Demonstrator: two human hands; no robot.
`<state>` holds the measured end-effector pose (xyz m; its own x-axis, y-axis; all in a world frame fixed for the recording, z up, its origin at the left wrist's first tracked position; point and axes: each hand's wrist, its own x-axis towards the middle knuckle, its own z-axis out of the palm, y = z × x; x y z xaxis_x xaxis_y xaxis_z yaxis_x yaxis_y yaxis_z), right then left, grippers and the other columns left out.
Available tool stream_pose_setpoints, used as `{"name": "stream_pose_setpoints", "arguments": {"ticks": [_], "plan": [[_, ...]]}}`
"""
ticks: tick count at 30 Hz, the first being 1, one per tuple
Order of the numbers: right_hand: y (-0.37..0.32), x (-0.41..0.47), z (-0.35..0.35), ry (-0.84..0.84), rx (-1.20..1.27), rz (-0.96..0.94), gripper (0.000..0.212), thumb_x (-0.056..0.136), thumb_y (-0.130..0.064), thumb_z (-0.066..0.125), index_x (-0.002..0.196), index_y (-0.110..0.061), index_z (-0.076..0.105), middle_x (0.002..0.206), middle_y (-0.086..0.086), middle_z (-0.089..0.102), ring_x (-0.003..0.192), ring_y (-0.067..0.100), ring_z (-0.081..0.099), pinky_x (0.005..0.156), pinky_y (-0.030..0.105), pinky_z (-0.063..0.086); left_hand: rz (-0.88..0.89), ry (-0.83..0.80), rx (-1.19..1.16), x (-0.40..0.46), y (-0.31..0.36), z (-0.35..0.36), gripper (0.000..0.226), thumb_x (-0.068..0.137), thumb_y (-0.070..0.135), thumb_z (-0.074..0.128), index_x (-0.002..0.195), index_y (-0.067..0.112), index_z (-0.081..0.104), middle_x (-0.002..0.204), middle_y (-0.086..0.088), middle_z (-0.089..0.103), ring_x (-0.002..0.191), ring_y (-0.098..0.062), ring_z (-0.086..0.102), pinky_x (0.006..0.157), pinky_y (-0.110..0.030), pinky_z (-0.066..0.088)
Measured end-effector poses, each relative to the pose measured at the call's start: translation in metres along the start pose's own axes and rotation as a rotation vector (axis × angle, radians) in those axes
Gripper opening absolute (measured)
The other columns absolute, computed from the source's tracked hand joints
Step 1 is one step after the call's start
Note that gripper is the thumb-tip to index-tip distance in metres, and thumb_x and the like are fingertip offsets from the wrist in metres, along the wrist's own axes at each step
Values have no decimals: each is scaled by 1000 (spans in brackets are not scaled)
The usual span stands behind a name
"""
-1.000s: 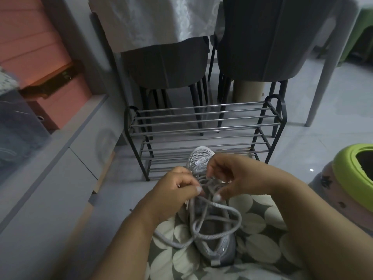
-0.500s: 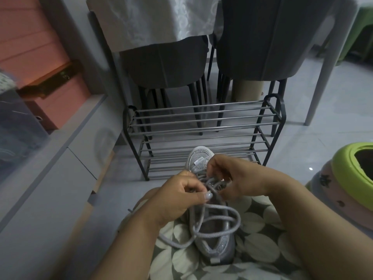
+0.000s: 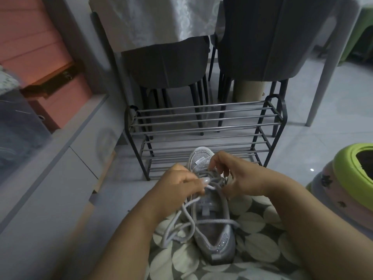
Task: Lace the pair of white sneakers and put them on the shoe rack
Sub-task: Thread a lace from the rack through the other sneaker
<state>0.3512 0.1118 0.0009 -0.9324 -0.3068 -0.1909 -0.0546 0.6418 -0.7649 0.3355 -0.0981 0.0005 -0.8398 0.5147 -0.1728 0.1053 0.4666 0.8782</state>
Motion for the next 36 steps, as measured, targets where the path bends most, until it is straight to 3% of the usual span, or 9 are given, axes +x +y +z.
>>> {"name": "stream_pose_setpoints", "arguments": {"ticks": [5, 10, 14, 18, 22, 24, 26, 31, 36], "plan": [[-1, 0, 1, -25, 39, 16, 57, 56, -23, 67, 107, -34, 44, 92, -3, 49, 80, 11, 48, 68, 28, 44, 24, 72, 238, 10, 0, 21, 33, 86, 50, 61, 81, 19, 72, 103, 4, 46, 98, -7, 49, 80, -14, 38], [-1, 3, 7, -31, 27, -24, 65, 68, -16, 78, 118, -30, 40, 96, -8, 47, 86, 10, 50, 72, 22, 45, 82, 77, 190, 9, -2, 20, 19, 93, 29, 60, 83, 19, 71, 100, 4, 45, 88, 4, 46, 72, 2, 31], [3, 4, 6, -25, 15, -20, 71, 68, -14, 79, 122, -32, 36, 98, -5, 49, 90, 13, 52, 75, 24, 48, 125, 9, 134, 2, -3, 11, 23, 91, 33, 63, 68, 29, 67, 99, 10, 45, 85, 3, 46, 81, -11, 38], [6, 1, 0, -25, 9, 4, 71, 68, -15, 78, 121, -36, 36, 100, -2, 49, 93, 14, 51, 77, 26, 46, 134, -158, -122, -11, 4, -11, 20, 72, 42, 67, 63, 25, 72, 88, 17, 46, 88, -1, 50, 85, -21, 45], [0, 3, 1, -63, 15, -2, 70, 69, -13, 77, 121, -36, 36, 98, -2, 53, 95, 17, 55, 85, 35, 51, -13, -39, 74, -5, 7, -2, 24, 67, 42, 63, 64, 21, 73, 90, 13, 48, 87, -4, 54, 89, -34, 48], [1, 2, 2, -62, 9, -13, 71, 67, -17, 76, 121, -37, 36, 98, -1, 54, 95, 18, 56, 85, 38, 52, -23, -8, 222, 0, 6, 9, 33, 72, 56, 64, 69, 24, 72, 94, 14, 47, 90, -4, 53, 83, -30, 46], [3, 2, 2, -61, 9, -16, 70, 67, -16, 76, 121, -37, 36, 98, 1, 55, 94, 20, 56, 84, 40, 52, 38, 19, 262, 2, 5, 16, 28, 81, 46, 68, 65, 23, 69, 94, 12, 47, 89, -2, 51, 78, -19, 40], [10, 1, -3, 8, -21, 16, 69, 66, -18, 77, 120, -36, 38, 95, -3, 48, 88, 16, 51, 78, 31, 47, 119, -204, -94, -10, 9, 1, 22, 81, 32, 68, 59, 28, 67, 79, 20, 50, 75, 1, 49, 76, -17, 42], [6, 2, -2, -32, -43, -1, 69, 68, -20, 80, 120, -36, 38, 96, -3, 53, 92, 17, 54, 81, 32, 49, 61, 95, 86, -10, 10, 0, 34, 92, 38, 58, 66, 21, 71, 71, 10, 57, 59, -1, 50, 70, -31, 46]]}}
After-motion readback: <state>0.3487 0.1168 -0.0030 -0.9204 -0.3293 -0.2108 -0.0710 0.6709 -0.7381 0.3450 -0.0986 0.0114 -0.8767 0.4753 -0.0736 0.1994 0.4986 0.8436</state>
